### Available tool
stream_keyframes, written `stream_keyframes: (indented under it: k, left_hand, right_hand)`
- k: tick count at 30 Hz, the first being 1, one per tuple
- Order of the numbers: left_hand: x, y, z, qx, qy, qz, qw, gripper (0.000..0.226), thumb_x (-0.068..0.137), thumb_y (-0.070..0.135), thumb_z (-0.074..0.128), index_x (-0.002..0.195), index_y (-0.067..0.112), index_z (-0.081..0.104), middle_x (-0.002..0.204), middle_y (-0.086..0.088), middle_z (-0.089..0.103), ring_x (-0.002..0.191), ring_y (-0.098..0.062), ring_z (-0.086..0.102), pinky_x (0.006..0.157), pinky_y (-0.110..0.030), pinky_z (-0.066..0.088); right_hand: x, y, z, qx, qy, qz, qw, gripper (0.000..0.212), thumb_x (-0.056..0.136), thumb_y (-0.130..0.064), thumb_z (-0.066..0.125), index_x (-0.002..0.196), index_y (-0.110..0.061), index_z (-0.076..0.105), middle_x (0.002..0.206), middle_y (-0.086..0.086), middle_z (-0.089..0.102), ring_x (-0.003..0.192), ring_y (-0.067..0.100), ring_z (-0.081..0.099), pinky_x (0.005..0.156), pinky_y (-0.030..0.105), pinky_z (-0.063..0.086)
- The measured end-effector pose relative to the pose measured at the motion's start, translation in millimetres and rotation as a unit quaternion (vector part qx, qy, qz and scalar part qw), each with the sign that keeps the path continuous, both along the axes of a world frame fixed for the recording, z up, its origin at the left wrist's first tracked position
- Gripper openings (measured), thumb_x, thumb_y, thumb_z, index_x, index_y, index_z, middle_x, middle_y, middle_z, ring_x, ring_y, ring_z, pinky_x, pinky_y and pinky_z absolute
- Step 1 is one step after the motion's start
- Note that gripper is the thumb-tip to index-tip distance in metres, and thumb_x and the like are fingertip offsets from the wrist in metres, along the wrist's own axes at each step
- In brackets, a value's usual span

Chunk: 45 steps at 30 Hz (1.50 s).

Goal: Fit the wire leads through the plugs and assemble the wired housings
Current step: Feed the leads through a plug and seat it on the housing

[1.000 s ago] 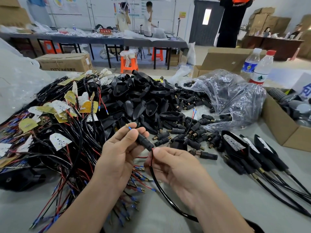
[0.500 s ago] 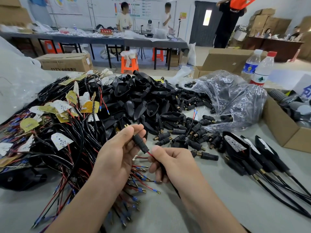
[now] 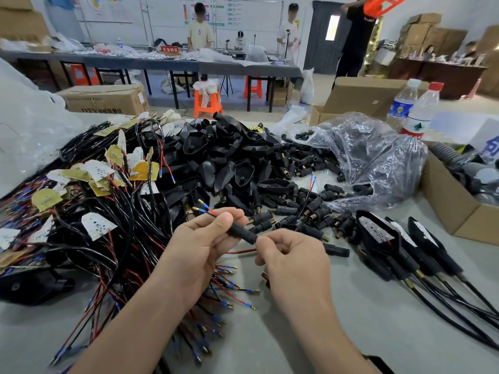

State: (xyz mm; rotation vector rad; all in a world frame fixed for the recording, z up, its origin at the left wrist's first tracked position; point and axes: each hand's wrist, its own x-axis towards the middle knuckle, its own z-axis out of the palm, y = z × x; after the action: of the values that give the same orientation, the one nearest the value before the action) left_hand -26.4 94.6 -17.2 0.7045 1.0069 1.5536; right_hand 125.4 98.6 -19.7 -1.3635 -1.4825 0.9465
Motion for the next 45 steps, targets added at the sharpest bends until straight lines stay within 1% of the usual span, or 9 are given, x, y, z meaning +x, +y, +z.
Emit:
stream_keyframes:
  k: [3, 8, 11, 16, 20, 25, 29, 33, 45]
  left_hand:
    - [5, -2, -1, -0.014, 0.011, -0.011, 1.000, 0.020, 0.078, 0.026, 0.067, 0.082, 0.015, 0.084, 0.099, -0.013, 0.079, 0.093, -0.022, 0.078, 0.075, -0.028, 0.063]
    - [14, -4, 0, -0.034, 0.045, -0.034, 0.998, 0.025, 0.089, 0.024, 0.065, 0.092, 0.005, 0.081, 0.057, 0.001, 0.061, 0.056, -0.011, 0.062, 0.070, -0.029, 0.062]
    - [11, -6, 3, -0.019, 0.069, -0.052, 0.996, 0.030, 0.081, 0.028, 0.067, 0.095, 0.005, 0.080, 0.084, -0.011, 0.078, 0.061, -0.011, 0.071, 0.069, -0.028, 0.061]
    - [13, -7, 0, 0.004, 0.169, 0.037, 0.985, 0.028, 0.102, 0.024, 0.058, 0.093, 0.025, 0.084, 0.090, -0.001, 0.081, 0.066, -0.006, 0.071, 0.068, -0.022, 0.059]
    - [11, -5, -4, 0.023, 0.272, 0.143, 0.951, 0.027, 0.100, 0.025, 0.064, 0.087, 0.040, 0.083, 0.092, 0.010, 0.080, 0.094, -0.007, 0.076, 0.086, -0.027, 0.057]
    - [-6, -3, 7, 0.034, 0.141, 0.209, 0.967, 0.023, 0.103, 0.024, 0.060, 0.091, 0.018, 0.080, 0.084, -0.009, 0.080, 0.074, -0.019, 0.077, 0.065, -0.025, 0.061]
    - [-17, -2, 11, 0.045, 0.084, 0.244, 0.965, 0.022, 0.105, 0.022, 0.058, 0.097, 0.011, 0.076, 0.077, -0.008, 0.077, 0.066, -0.017, 0.074, 0.062, -0.024, 0.060]
    - [-23, 0, 9, 0.048, 0.073, 0.250, 0.964, 0.021, 0.105, 0.021, 0.058, 0.101, 0.010, 0.074, 0.076, -0.006, 0.076, 0.067, -0.015, 0.073, 0.064, -0.025, 0.060]
    - [-25, 4, 7, 0.046, 0.062, 0.252, 0.965, 0.014, 0.100, 0.014, 0.063, 0.112, 0.009, 0.071, 0.077, -0.007, 0.077, 0.065, -0.015, 0.073, 0.062, -0.024, 0.060]
  right_hand:
    - [1, 1, 4, -0.002, 0.011, 0.018, 1.000, 0.021, 0.096, -0.023, 0.052, 0.086, -0.028, 0.070, 0.067, -0.006, 0.072, 0.058, 0.006, 0.061, 0.063, 0.033, 0.050]
    - [-2, -7, 0, 0.034, -0.081, 0.061, 0.994, 0.024, 0.101, -0.047, 0.041, 0.109, -0.040, 0.063, 0.081, -0.011, 0.069, 0.087, 0.014, 0.063, 0.078, 0.037, 0.050]
    - [-3, -9, -2, 0.037, -0.115, 0.082, 0.989, 0.023, 0.102, -0.051, 0.038, 0.109, -0.042, 0.057, 0.077, -0.013, 0.064, 0.082, 0.011, 0.060, 0.072, 0.036, 0.046]
    - [-5, -6, -3, 0.038, -0.126, 0.086, 0.987, 0.018, 0.100, -0.037, 0.049, 0.113, -0.042, 0.059, 0.077, -0.012, 0.067, 0.077, 0.004, 0.058, 0.066, 0.029, 0.042]
    - [-9, -7, -5, 0.060, -0.170, 0.088, 0.980, 0.026, 0.099, -0.033, 0.054, 0.078, -0.020, 0.050, 0.067, -0.003, 0.057, 0.069, 0.008, 0.050, 0.058, 0.027, 0.033]
    - [-3, -6, -5, 0.066, -0.220, 0.125, 0.965, 0.019, 0.090, -0.041, 0.061, 0.091, -0.023, 0.065, 0.064, -0.001, 0.057, 0.067, 0.017, 0.052, 0.060, 0.034, 0.041]
    - [9, 2, 1, 0.059, -0.198, 0.131, 0.970, 0.008, 0.082, -0.036, 0.069, 0.090, -0.037, 0.069, 0.059, -0.008, 0.054, 0.059, 0.013, 0.048, 0.050, 0.021, 0.036]
    - [19, 8, 5, 0.001, -0.243, 0.181, 0.953, 0.010, 0.078, -0.041, 0.073, 0.070, -0.038, 0.069, 0.050, -0.007, 0.051, 0.050, 0.009, 0.045, 0.045, 0.016, 0.034]
    - [49, 12, 27, -0.089, -0.248, 0.317, 0.911, 0.029, 0.084, -0.038, 0.070, 0.066, -0.015, 0.070, 0.049, -0.007, 0.054, 0.044, 0.005, 0.041, 0.045, 0.016, 0.034]
